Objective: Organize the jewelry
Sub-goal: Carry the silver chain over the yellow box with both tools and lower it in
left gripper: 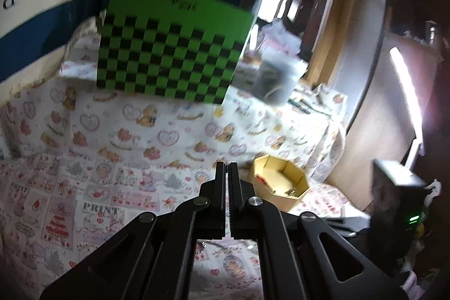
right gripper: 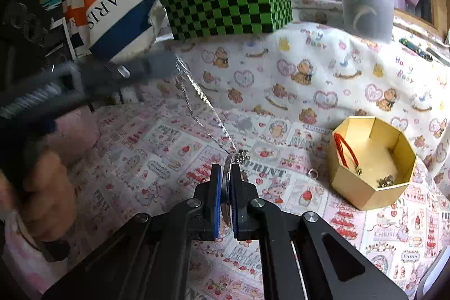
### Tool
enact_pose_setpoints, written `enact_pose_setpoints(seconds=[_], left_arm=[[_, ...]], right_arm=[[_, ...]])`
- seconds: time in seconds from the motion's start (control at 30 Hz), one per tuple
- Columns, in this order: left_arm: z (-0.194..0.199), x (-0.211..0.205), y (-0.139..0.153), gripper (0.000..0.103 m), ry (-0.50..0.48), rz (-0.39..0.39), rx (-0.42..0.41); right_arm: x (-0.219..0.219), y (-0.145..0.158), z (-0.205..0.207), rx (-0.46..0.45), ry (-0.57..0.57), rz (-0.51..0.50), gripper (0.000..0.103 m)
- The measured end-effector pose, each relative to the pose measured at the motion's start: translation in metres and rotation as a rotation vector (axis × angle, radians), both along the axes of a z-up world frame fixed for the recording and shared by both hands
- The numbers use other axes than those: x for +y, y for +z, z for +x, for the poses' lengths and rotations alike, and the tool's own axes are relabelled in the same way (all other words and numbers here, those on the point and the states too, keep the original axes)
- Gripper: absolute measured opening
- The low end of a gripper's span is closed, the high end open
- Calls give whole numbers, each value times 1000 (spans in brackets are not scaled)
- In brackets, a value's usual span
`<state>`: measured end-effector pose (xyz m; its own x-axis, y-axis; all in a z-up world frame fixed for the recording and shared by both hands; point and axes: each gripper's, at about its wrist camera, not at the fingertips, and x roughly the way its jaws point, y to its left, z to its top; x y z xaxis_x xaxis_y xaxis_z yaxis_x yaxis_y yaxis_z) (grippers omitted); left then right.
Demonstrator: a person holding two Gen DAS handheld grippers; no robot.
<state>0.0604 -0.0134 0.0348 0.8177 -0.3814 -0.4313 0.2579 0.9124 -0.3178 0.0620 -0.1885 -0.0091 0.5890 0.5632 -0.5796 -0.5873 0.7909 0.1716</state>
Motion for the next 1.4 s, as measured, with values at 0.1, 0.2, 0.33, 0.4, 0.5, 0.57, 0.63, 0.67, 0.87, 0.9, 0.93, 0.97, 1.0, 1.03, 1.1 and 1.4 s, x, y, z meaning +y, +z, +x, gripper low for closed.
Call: enact_pose_setpoints(seconds=[0.1,0.2,0.33,0.4,0.5,0.57,0.63,0.67,0.87,0.9,0.93,0.97,1.0,1.03,1.1,1.4], left_arm=[[7,0,-10,1,13,14,36],[9,1,-14,1,23,19,49],[7,3,-13,1,24,9,37],[5,3,-11,1,27,8,29],[3,4,-7,1,25,0,20],[0,4,-5,1,22,-3,6],[-2,3,-1,1,23,3,-7],[-4,2,1,1,25,14,-22],[-1,-9,17,1,-6,31,-53],[1,-15,22,1,-3,56,-63],[4,-22,27,1,-4,80,-69],[8,-29,31,1,-19,92,-68],[13,-38,36,1,-46,96,-65],[17,-46,41,1,-67,98,-64],[27,-64,48,1,-105,111,-58],[79,-129,35,1,-184,210,39]], right_arm=[[-3,4,-1,1,-3,17,7],[-10,10,-1,-5,-18,40,7],[-22,16,2,-14,-52,67,7],[-29,19,3,-17,-69,83,7],[-40,25,5,-31,-106,104,7],[-47,29,6,-42,-127,108,7],[-55,34,7,-58,-154,120,7],[-59,36,7,-65,-165,125,7],[-81,44,11,-118,-271,124,7],[-85,44,14,-112,-288,128,7],[-91,42,18,-103,-313,137,7],[-94,41,20,-97,-329,143,7],[-97,40,23,-88,-354,150,7],[-101,37,27,-79,-375,150,7],[-107,34,32,-71,-397,143,7],[-144,14,56,70,-484,253,7]])
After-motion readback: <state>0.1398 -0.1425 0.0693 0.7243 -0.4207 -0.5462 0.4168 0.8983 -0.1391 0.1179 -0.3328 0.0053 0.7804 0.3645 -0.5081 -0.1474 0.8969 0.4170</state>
